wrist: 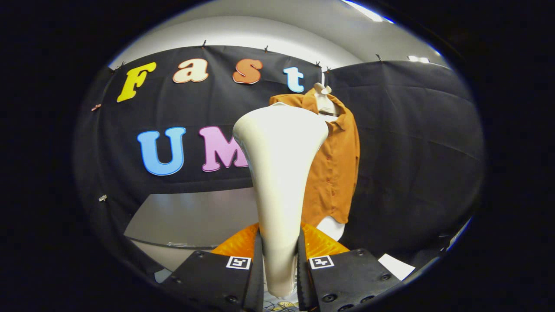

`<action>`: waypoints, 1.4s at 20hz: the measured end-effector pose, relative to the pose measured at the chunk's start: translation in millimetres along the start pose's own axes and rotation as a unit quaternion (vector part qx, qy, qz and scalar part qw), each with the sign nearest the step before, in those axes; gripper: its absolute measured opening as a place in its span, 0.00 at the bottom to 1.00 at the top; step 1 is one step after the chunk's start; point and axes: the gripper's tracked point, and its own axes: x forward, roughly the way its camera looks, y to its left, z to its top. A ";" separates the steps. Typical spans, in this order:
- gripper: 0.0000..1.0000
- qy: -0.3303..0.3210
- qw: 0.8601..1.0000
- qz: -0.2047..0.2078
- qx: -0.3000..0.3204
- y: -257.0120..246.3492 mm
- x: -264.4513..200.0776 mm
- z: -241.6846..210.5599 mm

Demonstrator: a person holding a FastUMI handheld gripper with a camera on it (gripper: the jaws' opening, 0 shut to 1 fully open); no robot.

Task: Iron the clothes twice with a garment steamer, once on the left side and once on the right side.

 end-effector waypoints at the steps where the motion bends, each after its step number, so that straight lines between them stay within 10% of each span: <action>1: 0.34 0.001 1.000 -0.011 0.004 -10.6 3.8 0.2; 9: 0.34 -0.004 0.999 -0.024 0.021 -68.3 83.8 19.8; 28: 0.34 0.032 0.993 0.112 0.015 -82.2 267.3 31.8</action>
